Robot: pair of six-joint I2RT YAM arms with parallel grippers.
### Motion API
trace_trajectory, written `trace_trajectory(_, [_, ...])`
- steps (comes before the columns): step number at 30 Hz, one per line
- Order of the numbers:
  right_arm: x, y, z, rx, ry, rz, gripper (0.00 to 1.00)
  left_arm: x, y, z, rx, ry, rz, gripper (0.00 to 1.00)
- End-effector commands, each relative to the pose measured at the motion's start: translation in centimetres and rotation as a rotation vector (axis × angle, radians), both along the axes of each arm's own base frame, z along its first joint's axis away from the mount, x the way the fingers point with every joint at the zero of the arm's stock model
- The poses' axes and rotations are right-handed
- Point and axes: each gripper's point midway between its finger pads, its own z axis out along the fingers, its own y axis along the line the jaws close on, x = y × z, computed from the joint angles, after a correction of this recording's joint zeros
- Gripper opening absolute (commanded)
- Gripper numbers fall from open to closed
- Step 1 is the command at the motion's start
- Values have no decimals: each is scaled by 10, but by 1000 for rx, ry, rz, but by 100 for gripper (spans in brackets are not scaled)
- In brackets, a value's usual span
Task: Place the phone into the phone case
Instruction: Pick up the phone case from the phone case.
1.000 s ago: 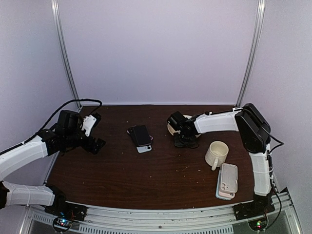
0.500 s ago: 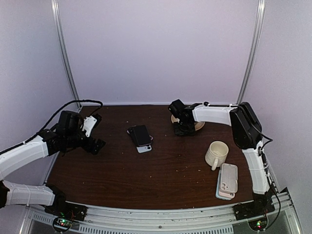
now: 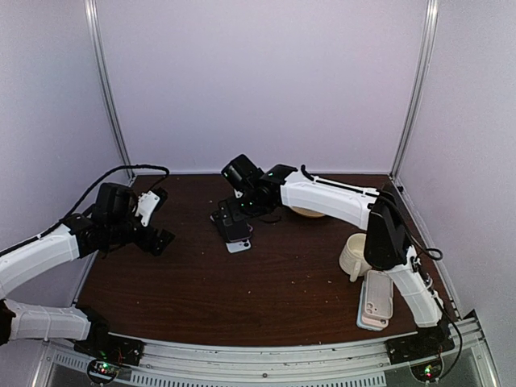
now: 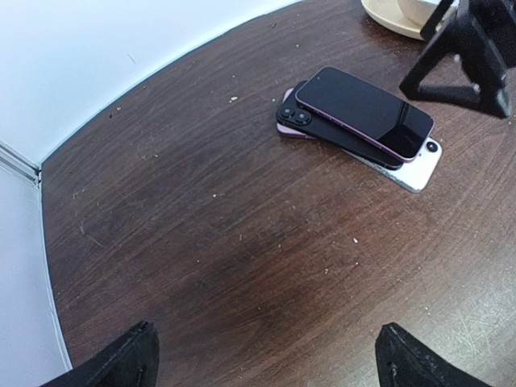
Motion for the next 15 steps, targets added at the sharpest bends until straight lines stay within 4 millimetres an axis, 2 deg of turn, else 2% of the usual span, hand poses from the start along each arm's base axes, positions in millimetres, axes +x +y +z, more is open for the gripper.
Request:
trace_trajectory(1, [0, -32, -18, -85, 68, -47, 99, 0, -3, 9, -26, -30, -5, 98])
trace_trajectory(5, [-23, -56, 8, -142, 89, -26, 100, -1, -5, 9, -34, -23, -14, 97])
trace_trajectory(9, [-67, -93, 36, -185, 124, -6, 100, -1, -6, 11, -42, -26, -18, 98])
trace_trajectory(11, [-95, -121, 38, -205, 192, -28, 97, -1, -7, 12, -46, -25, -18, 98])
trace_trajectory(15, [-154, -194, 23, -297, 346, -167, 77, -1, -7, 14, -53, -29, -15, 97])
